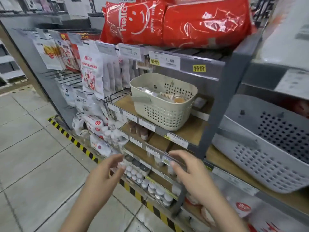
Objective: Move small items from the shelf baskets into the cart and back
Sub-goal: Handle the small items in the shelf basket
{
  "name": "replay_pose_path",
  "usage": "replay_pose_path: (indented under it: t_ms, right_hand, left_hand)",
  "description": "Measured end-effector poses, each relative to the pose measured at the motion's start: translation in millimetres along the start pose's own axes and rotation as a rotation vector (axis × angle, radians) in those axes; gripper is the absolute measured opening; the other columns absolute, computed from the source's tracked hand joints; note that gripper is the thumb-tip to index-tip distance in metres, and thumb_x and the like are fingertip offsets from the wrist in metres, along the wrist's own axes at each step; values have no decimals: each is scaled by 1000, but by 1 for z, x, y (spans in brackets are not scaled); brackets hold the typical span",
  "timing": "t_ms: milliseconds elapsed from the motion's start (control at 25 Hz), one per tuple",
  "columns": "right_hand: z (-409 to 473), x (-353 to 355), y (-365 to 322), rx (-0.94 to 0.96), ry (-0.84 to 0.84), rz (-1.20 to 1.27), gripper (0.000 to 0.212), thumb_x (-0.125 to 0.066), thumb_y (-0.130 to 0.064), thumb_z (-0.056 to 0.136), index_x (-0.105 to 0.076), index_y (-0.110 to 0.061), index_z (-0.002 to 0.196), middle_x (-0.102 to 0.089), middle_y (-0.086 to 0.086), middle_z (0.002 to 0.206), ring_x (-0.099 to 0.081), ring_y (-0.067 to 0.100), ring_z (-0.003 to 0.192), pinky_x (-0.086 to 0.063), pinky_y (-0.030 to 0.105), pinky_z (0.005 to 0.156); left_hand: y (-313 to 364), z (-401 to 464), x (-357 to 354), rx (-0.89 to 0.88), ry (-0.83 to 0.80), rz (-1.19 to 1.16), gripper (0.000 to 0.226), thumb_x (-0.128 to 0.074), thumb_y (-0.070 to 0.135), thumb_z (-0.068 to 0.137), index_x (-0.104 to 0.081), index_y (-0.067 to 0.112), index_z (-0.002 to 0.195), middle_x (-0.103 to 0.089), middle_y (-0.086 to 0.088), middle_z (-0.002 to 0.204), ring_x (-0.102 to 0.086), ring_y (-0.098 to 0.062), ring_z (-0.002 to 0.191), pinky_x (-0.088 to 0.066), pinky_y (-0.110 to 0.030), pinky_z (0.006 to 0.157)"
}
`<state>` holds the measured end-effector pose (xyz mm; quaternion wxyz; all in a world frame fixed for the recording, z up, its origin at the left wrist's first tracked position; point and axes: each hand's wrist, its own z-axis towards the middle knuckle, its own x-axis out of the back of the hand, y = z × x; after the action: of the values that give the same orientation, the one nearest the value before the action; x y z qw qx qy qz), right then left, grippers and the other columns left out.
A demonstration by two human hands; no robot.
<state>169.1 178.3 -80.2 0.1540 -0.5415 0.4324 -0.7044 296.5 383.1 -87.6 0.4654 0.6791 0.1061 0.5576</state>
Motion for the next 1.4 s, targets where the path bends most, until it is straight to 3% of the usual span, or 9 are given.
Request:
replay_pose_path:
  t_ms: [200,360,520,720,880,1040,1240,1400]
  right_hand:
    - [62,5,-11,12,132,-3,25,-50,-29,96,-55,-39,119,-51,-33,117,-44,-17,111,-34,0,85]
    - [112,10,-20,19,349,-16,22,-52,-25,94,-59,-35,112,-55,-30,113,-48,-11,111,-40,9,89]
    - [158,11,-30,50,596,-87,22,-50,-26,92,-65,-26,108,-60,-19,112,-54,-1,111,-41,16,91]
    - [196,16,-25,-67,759,-207,19,-55,-16,92,-63,-21,108,-59,-14,107,-52,-6,103,-35,1,84]
    - [211,21,-19,-224,636,-281,29,-63,-14,87,-61,-18,116,-55,-11,113,-53,3,104,-39,8,86]
    - [231,35,-21,-337,420,-406,35,-64,-28,86,-58,-21,119,-61,-3,113,-57,15,102,-49,37,88]
    - [256,37,-17,-400,249,-488,47,-63,-32,83,-52,-23,127,-57,1,127,-52,22,117,-45,39,95]
    - [268,39,-15,-461,230,-571,54,-64,-32,82,-46,-25,133,-50,3,134,-48,25,119,-43,36,93]
  left_hand:
    - [-16,86,11,13,-8,-34,29,-54,34,91,-55,31,121,-59,18,113,-53,-3,103,-40,-22,82]
    - [-17,178,15,-141,-73,-39,38,-52,42,88,-56,28,123,-58,18,114,-54,-4,107,-42,-26,88]
    - [-6,262,31,-316,-82,-71,31,-52,37,89,-58,29,118,-55,27,109,-50,14,93,-43,-21,75]
    - [13,330,37,-551,-153,-89,27,-52,44,88,-59,34,112,-58,27,107,-52,14,99,-44,-20,77]
    - [26,362,17,-701,-334,55,54,-40,60,81,-57,32,123,-61,20,112,-56,-1,103,-47,-28,84]
    - [45,379,-8,-711,-490,145,39,-63,43,84,-58,33,122,-59,23,110,-56,0,103,-47,-28,90]
    - [58,400,-27,-617,-777,172,43,-75,28,79,-59,28,119,-58,20,106,-55,-3,105,-43,-19,90]
    - [63,405,-37,-611,-938,234,47,-76,31,77,-59,24,121,-60,10,112,-56,-5,104,-45,-18,88]
